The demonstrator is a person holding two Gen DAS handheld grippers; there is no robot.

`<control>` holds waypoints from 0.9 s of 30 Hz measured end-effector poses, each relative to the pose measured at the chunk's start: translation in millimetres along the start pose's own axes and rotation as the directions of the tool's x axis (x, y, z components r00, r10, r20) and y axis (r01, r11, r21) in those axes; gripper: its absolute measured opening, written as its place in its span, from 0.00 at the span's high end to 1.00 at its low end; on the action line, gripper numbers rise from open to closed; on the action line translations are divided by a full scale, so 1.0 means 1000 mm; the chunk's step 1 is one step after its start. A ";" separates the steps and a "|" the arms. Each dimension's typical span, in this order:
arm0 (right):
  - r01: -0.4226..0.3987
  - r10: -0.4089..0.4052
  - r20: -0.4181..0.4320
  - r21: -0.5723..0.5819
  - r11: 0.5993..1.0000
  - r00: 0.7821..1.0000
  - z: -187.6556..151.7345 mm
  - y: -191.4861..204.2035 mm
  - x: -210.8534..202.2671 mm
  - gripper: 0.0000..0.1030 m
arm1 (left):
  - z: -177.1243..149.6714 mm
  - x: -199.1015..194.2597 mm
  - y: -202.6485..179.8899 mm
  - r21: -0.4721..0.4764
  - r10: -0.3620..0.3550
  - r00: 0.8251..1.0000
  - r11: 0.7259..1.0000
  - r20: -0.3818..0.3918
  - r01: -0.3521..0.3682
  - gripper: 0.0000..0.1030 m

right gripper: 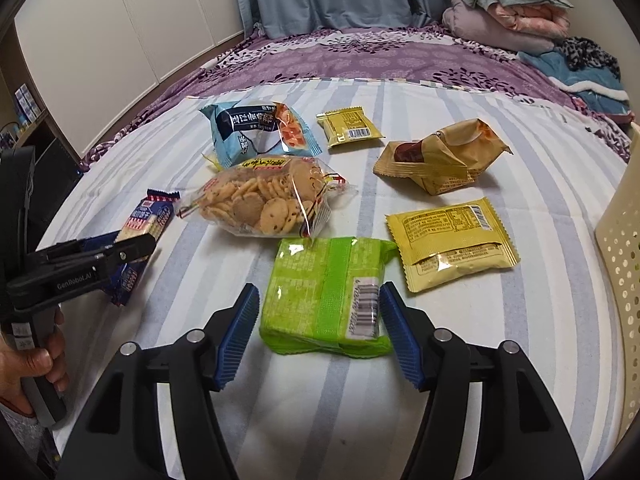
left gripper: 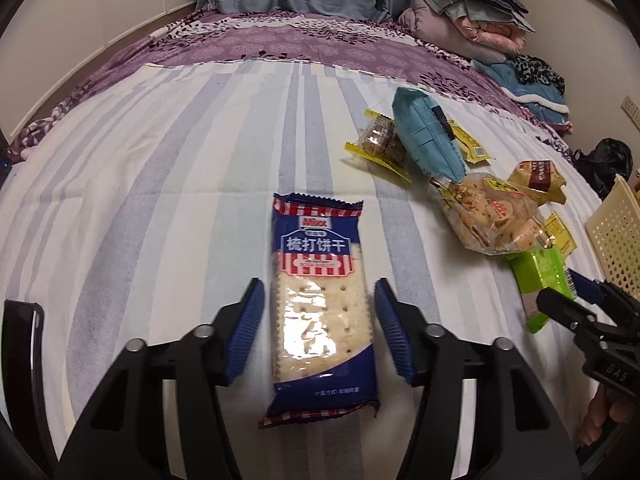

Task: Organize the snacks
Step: 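Lift the cracker pack with the left gripper while the right grasps the green wafer pack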

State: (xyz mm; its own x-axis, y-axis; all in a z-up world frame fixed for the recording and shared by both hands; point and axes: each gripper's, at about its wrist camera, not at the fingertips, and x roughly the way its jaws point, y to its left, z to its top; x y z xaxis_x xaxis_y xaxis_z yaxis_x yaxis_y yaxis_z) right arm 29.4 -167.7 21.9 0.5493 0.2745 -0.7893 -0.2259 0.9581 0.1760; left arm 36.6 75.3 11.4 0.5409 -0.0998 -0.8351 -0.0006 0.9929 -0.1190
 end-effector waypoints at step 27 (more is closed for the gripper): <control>0.010 -0.029 0.192 0.097 0.995 0.981 -0.012 -0.042 -0.084 0.43 | 0.023 -0.089 -0.061 0.087 -0.141 0.975 0.988 0.169 0.128 0.57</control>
State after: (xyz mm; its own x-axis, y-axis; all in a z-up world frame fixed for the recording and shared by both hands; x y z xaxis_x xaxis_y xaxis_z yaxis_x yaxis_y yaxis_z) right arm -17.0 -231.6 73.7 0.7000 0.2576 -0.6661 -0.1410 0.9642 0.2247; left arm 7.2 25.5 105.5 0.6697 -0.2268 -0.7071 0.1422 0.9738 -0.1776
